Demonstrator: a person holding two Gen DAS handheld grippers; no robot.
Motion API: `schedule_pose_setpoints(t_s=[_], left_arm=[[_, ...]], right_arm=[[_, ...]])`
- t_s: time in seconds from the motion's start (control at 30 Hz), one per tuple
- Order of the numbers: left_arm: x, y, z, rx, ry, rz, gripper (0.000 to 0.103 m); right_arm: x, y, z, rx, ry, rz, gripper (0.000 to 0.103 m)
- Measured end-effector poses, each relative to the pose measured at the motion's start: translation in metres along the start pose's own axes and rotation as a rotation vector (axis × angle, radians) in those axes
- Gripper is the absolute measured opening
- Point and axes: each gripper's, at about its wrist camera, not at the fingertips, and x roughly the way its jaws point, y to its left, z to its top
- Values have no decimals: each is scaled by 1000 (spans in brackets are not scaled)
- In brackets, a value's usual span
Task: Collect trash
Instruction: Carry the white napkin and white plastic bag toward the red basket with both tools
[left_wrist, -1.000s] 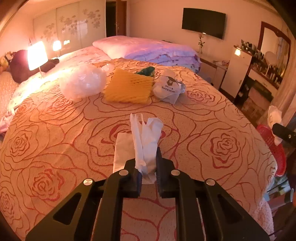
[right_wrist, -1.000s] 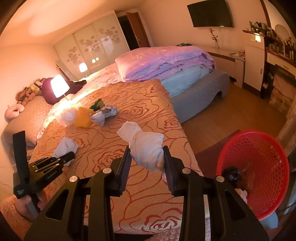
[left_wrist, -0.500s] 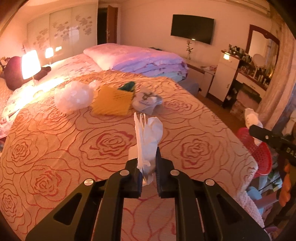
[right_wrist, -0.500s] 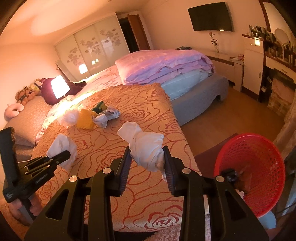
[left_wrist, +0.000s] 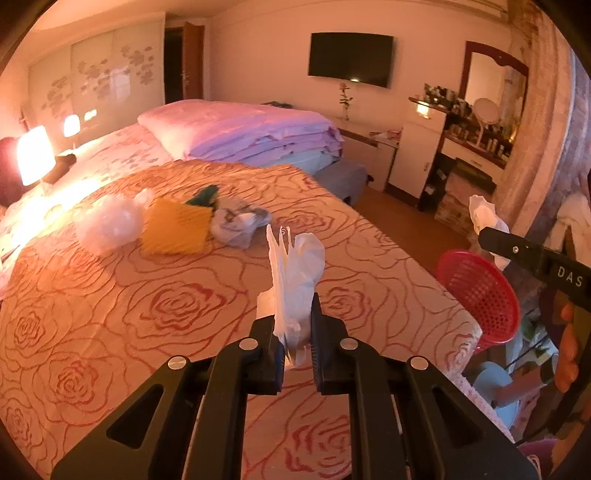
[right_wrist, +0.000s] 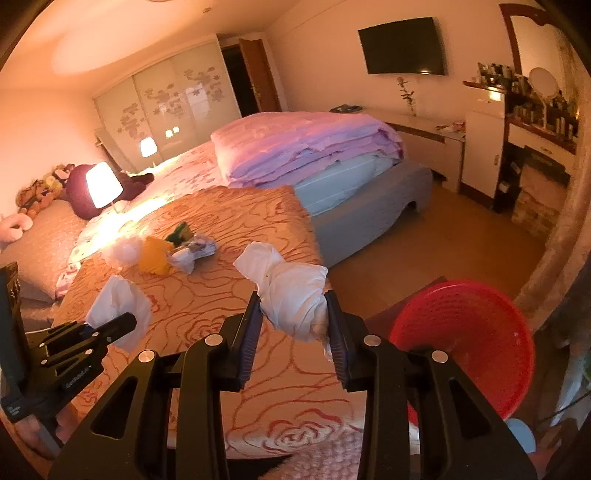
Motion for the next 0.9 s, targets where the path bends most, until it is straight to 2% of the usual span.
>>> schedule_pose_setpoints(t_s=[0.7,0.9], left_arm=[[4,-65,19,150,-20,-111,11],[8,-96,27,211,-21,-149,11]], right_arm=[[-42,-70,-10,54,-26,-174,34],[-51,-89,-17,84,-31,-208,34]])
